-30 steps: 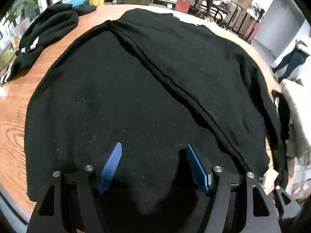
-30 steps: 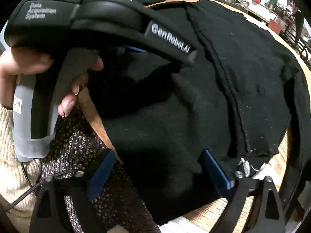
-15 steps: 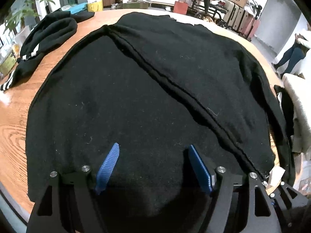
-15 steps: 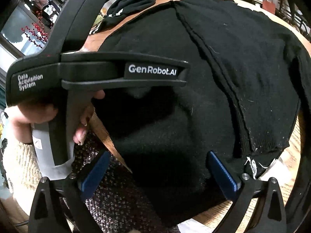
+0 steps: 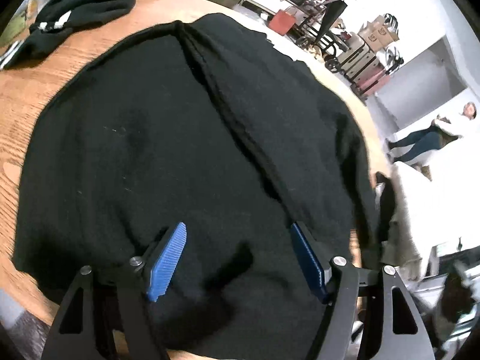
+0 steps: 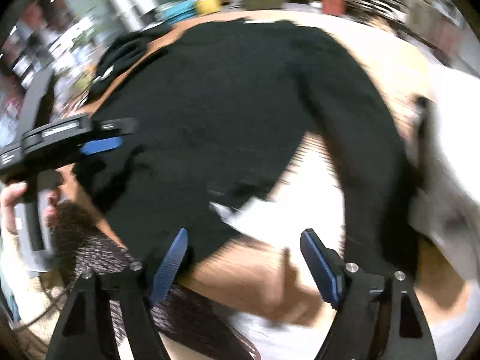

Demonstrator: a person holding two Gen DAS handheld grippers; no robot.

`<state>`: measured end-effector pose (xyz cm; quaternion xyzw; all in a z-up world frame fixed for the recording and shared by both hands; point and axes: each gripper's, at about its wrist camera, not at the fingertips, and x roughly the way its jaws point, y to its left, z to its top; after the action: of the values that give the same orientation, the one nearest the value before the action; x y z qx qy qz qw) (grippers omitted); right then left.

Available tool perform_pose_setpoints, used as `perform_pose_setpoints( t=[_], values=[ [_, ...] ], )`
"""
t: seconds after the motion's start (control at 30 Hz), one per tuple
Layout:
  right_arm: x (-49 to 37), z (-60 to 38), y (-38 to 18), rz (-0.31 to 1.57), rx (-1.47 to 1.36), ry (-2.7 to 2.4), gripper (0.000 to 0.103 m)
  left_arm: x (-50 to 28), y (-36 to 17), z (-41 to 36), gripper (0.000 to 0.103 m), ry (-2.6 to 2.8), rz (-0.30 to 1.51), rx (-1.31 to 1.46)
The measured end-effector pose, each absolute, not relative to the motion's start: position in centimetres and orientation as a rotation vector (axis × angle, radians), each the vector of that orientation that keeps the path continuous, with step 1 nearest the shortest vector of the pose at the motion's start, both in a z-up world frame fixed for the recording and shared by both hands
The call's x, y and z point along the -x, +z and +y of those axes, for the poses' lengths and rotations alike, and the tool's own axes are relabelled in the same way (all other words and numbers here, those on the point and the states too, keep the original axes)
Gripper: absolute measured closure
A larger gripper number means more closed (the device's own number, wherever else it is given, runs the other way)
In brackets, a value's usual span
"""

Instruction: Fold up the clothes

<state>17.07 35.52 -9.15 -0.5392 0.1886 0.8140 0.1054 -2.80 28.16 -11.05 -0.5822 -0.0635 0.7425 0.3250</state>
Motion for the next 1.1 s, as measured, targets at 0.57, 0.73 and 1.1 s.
perform_pose_setpoints(
  t=[0.57,0.73,1.1],
  values=[
    [-30.2,45.0,-9.3,0.646,1.405,2.084,0.022,-2.4,-9.7,32.3,0.031,1.893,0.040,1.509],
    [-33.5,46.5,-9.8,0.683,1.410,1.986,0.022,-3.4,-10.1,31.9,0.031,1.894,0.044,1.526],
    [-39.4,48.2,-12.5,1.111,1.351,1.938,0.021,-4.3,-9.9,31.9,0.031,1.876,0.027,1.528]
  ],
)
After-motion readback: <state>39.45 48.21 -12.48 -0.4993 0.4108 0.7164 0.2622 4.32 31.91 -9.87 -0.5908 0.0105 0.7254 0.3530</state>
